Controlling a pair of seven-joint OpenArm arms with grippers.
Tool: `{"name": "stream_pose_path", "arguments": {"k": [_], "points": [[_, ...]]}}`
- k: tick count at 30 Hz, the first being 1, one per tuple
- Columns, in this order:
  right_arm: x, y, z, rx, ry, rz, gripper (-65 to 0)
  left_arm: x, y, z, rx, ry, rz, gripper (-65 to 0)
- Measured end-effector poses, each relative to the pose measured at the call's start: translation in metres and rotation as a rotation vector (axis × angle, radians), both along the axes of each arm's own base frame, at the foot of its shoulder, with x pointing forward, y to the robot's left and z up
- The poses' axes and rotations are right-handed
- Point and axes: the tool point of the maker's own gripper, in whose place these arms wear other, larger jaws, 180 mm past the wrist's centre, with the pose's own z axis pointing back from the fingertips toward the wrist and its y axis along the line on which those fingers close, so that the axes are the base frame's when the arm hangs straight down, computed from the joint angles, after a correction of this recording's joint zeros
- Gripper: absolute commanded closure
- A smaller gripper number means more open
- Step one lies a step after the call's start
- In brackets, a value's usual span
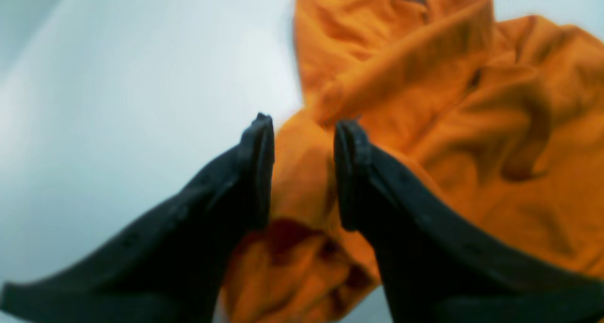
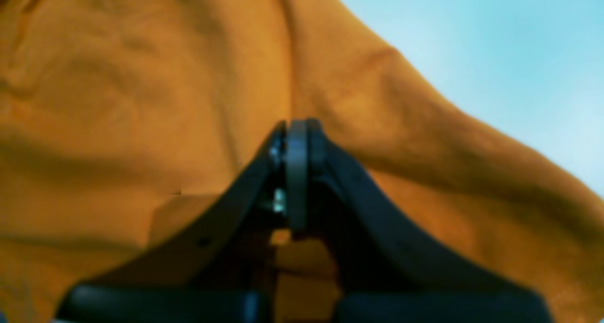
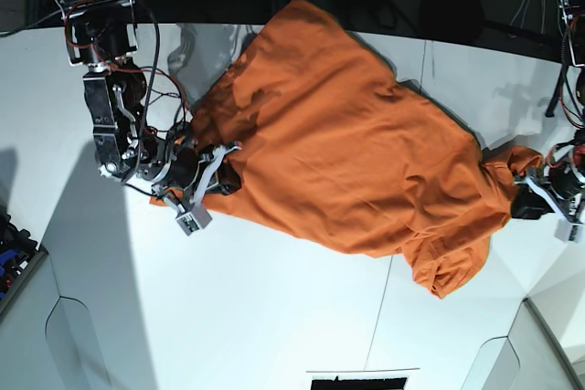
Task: Layout the t-shirt on the table in an organized manner, then fold the t-shirt properly
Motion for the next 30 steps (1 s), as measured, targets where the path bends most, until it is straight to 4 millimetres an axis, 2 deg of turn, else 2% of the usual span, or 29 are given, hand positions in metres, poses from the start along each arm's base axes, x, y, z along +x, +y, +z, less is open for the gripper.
{"name": "stream_pose_path", "arguments": {"k": [4, 9, 12, 13, 16, 20, 24, 26, 28, 30], "points": [[-0.019, 0.004, -0.001, 0.004, -0.008, 0.015, 0.0, -0.005, -0.013, -0.021, 0.072, 0.055, -0.064, -24.2], [-0.037, -0.008, 0.002, -0.029, -0.031, 0.044, 0.0, -0.007, -0.012, -0.03, 0.148, 0.082, -0.079, -22.8], [-0.045, -0.023, 0.003, -0.072, -0.042, 0.055, 0.0, -0.015, -0.002, -0.039, 0.239, 0.128, -0.095, -4.5], [-0.047, -0.028, 0.004, -0.084, -0.045, 0.058, 0.0, -0.019, -0.001, -0.042, 0.249, 0.145, -0.101, -0.2], [-0.048, -0.04, 0.003, -0.111, -0.045, 0.058, 0.0, -0.03, -0.002, -0.053, 0.245, 0.183, -0.105, 0.0], [-0.045, -0.052, 0.004, -0.127, -0.049, 0.038, 0.0, -0.04, 0.006, -0.055, 0.261, 0.201, -0.103, 0.0], [-0.039, -0.067, 0.008, -0.131, -0.052, -0.01, 0.0, -0.05, 0.033, -0.054, 0.312, 0.274, -0.014, 0.0], [-0.036, -0.073, 0.012, -0.105, -0.05, -0.043, 0.0, -0.054, 0.039, -0.052, 0.332, 0.308, -0.01, 0.0], [-0.032, -0.081, 0.017, -0.072, -0.054, -0.083, 0.0, -0.058, 0.039, -0.048, 0.331, 0.329, -0.025, 0.0], [-0.025, -0.086, 0.025, -0.042, -0.084, -0.118, 0.0, -0.052, 0.029, -0.037, 0.28, 0.287, -0.048, 0.0]]}}
